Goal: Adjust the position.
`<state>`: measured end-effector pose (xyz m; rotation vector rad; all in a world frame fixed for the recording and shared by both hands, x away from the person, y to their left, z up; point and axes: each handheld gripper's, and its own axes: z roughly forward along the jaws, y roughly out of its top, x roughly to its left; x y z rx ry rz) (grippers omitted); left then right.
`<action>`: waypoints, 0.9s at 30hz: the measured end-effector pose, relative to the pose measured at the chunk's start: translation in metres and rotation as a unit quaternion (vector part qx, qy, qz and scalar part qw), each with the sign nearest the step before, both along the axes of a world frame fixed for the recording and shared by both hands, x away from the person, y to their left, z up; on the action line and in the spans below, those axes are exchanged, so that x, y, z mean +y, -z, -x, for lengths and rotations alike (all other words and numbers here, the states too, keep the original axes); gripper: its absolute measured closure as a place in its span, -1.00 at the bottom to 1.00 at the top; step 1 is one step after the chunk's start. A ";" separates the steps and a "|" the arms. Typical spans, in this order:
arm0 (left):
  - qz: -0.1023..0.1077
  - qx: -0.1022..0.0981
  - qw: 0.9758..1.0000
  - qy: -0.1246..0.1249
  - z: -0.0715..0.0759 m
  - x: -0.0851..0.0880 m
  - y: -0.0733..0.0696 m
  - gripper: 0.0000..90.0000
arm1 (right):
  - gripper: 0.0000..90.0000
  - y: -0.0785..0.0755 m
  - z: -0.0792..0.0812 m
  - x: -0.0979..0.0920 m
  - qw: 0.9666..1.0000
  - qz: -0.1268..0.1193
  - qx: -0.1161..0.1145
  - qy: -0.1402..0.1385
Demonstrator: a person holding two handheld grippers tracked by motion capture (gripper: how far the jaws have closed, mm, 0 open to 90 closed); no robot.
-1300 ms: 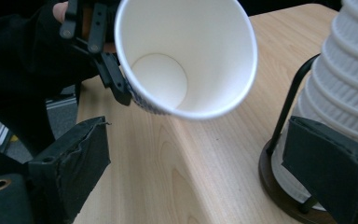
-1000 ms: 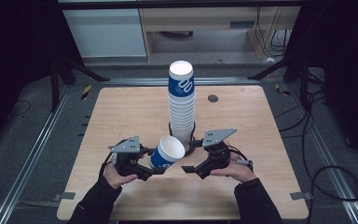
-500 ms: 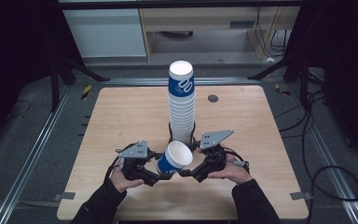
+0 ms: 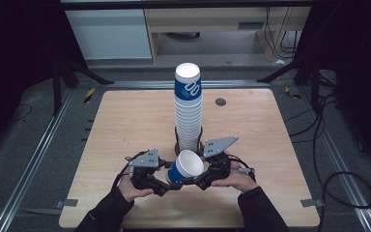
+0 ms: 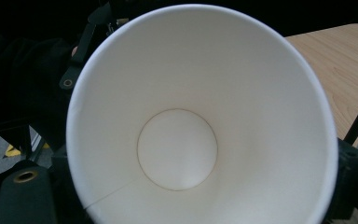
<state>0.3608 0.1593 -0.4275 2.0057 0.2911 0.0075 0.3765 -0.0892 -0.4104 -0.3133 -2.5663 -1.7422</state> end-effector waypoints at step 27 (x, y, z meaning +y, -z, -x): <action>-0.036 -0.003 0.999 -0.012 -0.001 0.003 0.000 -0.57 | -0.54 -0.009 0.002 -0.012 1.000 -0.014 -0.017 0.019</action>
